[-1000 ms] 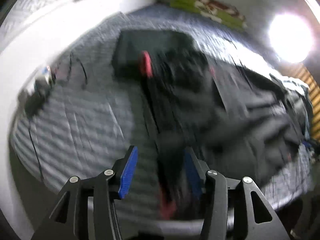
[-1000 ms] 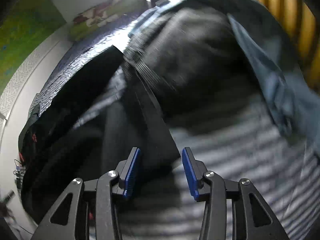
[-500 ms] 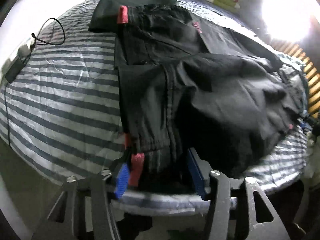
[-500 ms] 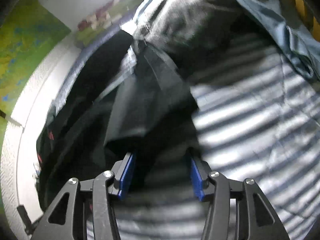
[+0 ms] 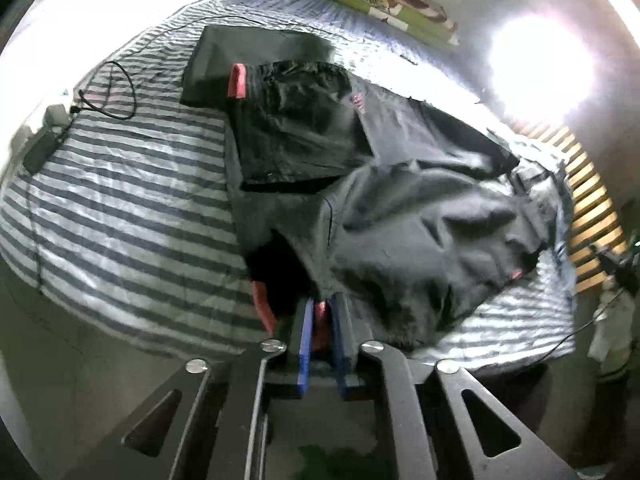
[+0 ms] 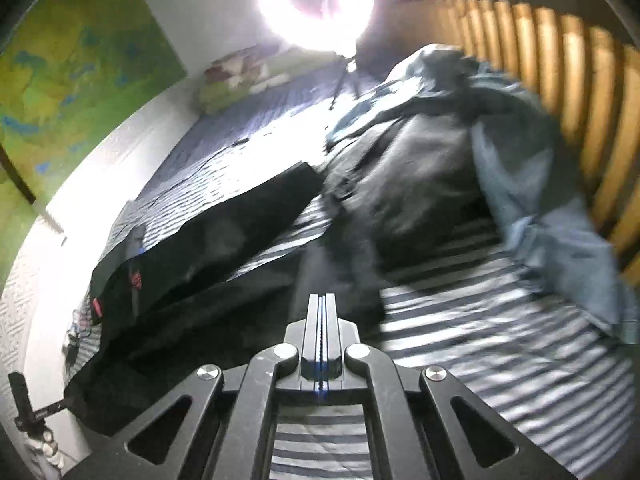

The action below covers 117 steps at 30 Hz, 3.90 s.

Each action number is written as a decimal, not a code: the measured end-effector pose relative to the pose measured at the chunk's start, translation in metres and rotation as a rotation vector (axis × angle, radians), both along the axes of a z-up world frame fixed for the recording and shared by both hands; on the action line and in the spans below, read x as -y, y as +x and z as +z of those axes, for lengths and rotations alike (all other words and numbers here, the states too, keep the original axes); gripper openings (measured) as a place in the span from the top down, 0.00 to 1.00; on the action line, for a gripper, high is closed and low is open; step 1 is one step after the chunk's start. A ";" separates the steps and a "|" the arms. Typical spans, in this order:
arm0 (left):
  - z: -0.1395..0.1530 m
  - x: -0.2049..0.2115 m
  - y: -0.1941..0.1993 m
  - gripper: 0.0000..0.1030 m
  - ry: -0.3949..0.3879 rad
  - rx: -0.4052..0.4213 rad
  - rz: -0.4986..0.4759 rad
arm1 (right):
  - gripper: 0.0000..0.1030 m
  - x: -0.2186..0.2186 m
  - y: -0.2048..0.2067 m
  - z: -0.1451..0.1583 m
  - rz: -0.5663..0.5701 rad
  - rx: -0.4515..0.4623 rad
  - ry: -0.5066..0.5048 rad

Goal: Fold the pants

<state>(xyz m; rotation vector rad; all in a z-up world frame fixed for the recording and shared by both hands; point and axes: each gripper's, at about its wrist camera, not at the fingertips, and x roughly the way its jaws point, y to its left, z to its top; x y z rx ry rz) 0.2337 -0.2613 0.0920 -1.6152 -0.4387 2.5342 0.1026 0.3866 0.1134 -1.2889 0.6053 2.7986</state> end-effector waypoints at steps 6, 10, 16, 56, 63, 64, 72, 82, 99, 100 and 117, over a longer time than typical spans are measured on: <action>-0.023 0.000 0.001 0.95 0.002 0.040 0.014 | 0.71 -0.006 -0.011 -0.063 0.000 0.152 -0.110; -0.025 -0.002 -0.003 0.95 -0.002 0.034 0.016 | 0.62 0.000 -0.037 -0.109 -0.027 0.188 -0.158; -0.021 -0.002 -0.016 0.96 0.004 0.030 0.030 | 0.66 0.019 -0.071 -0.154 -0.043 0.180 -0.341; -0.090 0.068 -0.155 0.44 0.036 0.032 0.087 | 0.69 0.459 -0.050 -0.104 1.002 0.036 0.338; -0.098 0.066 -0.154 0.45 0.086 0.000 0.039 | 0.68 0.476 -0.019 -0.140 1.248 0.194 0.414; -0.093 0.066 -0.147 0.45 0.104 -0.016 0.031 | 0.68 0.471 -0.024 -0.135 1.243 0.227 0.371; -0.110 0.053 -0.103 0.45 0.176 0.019 -0.034 | 0.64 0.479 -0.079 -0.080 1.062 0.000 0.183; -0.105 0.047 -0.082 0.45 0.245 -0.017 -0.085 | 0.88 0.561 -0.133 -0.109 1.066 0.128 0.194; -0.075 0.046 -0.086 0.45 0.222 -0.104 -0.113 | 0.89 0.487 -0.068 -0.140 1.024 0.117 0.120; -0.074 0.047 -0.087 0.45 0.233 -0.108 -0.110 | 0.89 0.481 -0.066 -0.138 1.018 0.108 0.112; -0.059 -0.008 -0.073 0.45 0.431 -0.118 -0.306 | 0.88 0.432 -0.076 -0.082 0.908 0.029 0.008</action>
